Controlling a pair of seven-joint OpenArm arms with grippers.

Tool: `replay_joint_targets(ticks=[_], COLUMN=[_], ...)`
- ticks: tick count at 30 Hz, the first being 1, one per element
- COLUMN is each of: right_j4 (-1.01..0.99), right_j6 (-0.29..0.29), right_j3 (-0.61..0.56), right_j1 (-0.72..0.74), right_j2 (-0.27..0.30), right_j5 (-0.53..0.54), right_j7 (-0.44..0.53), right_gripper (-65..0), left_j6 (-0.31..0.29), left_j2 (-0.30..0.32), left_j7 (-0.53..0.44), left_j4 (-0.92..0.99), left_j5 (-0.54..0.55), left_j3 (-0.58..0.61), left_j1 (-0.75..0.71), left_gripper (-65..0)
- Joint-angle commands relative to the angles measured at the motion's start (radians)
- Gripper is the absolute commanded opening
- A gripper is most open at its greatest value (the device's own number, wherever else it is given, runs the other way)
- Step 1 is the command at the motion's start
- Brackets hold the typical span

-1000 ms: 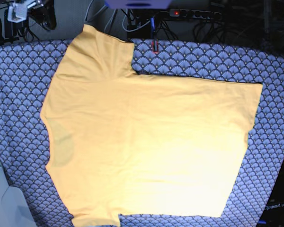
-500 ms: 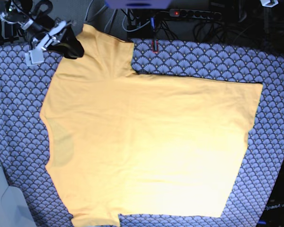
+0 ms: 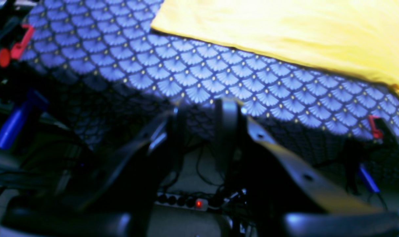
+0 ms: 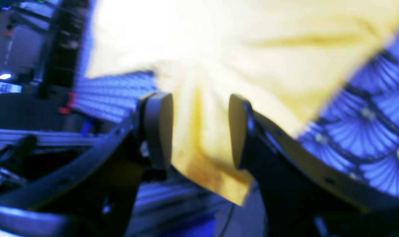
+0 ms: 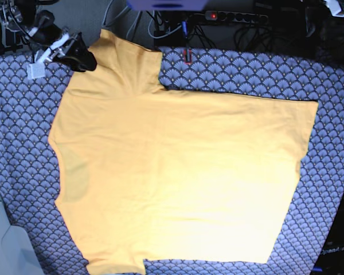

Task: Fold the T-shirt properly
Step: 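Move the right gripper to the shirt's shoulder corner and grasp it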

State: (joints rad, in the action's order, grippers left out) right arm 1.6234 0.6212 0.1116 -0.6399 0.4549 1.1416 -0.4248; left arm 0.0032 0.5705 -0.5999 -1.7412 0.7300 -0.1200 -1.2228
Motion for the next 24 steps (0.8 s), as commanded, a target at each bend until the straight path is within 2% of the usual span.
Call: replay_joint_targets(ticks=[1, 3, 7, 14, 18, 24], right_j4=[0.004, -0.027, -0.067, -0.139, -0.14, -0.14], right_j6=[0.052, 0.077, 0.077, 0.077, 0.077, 0.077], right_j3=[0.01, 0.035, 0.092, 0.124, 0.124, 0.124], right_j1=[0.012, 0.032, 0.041, 0.036, 0.032, 0.03], right_j2=[0.015, 0.015, 0.011, 0.018, 0.0, -0.04], right_j5=[0.031, 0.031, 0.028, 0.024, -0.001, -0.031], right_j7=[0.005, -0.029, -0.062, -0.064, -0.069, -0.171], right_gripper=[-36.3, -36.3, -36.3, -36.3, -36.3, -36.3], left_j6=[-0.004, -0.004, -0.004, -0.004, -0.004, -0.004], left_j2=[0.006, 0.001, -0.002, -0.002, -0.002, -0.002], left_j7=[0.015, 0.09, 0.176, 0.189, 0.191, 0.191], left_j4=[-0.01, -0.01, -0.012, -0.067, -0.081, -0.084], left_j5=[-0.003, -0.003, -0.003, -0.003, -0.003, -0.003], left_j3=[-0.013, -0.025, -0.027, -0.028, -0.028, -0.028], left_j1=[0.002, 0.044, 0.096, 0.108, 0.11, 0.11], left_gripper=[-49.8, -49.8, -49.8, -49.8, -49.8, -49.8])
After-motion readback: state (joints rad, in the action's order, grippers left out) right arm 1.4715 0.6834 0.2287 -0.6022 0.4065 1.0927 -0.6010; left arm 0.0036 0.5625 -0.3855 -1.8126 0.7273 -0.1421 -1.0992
